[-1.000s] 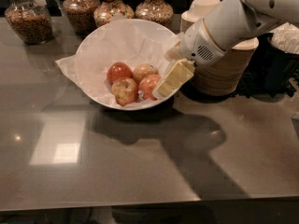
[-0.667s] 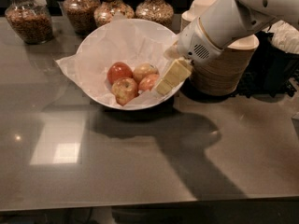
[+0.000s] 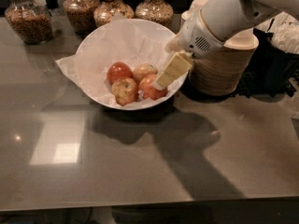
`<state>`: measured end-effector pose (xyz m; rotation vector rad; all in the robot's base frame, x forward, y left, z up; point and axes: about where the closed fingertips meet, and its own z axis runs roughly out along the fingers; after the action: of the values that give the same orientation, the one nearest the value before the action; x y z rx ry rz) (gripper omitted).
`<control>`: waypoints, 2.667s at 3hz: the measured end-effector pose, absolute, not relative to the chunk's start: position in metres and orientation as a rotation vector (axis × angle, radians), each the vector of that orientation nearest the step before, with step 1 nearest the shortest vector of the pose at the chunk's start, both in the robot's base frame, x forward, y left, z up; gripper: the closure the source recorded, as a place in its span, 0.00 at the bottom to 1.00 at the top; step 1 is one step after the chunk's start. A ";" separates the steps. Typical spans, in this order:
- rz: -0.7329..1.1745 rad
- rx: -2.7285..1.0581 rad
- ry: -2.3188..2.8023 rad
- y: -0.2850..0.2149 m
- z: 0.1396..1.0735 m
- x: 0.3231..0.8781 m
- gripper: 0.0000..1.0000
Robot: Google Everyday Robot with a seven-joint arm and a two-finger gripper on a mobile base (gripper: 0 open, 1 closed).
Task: Pick apple from white bowl
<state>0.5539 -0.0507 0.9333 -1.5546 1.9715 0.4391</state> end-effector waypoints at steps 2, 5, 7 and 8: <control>0.385 -1.528 1.969 -0.069 0.948 0.564 0.24; 0.449 -1.570 1.961 -0.049 0.936 0.552 0.27; 0.483 -1.615 1.955 -0.031 0.925 0.542 0.30; 0.505 -1.632 1.961 -0.024 0.915 0.537 0.30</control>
Offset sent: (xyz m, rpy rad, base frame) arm 0.0148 -0.0277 0.0207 0.0022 -0.0511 -0.0455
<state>0.5366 -0.0243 0.9150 -1.6317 1.9608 0.5054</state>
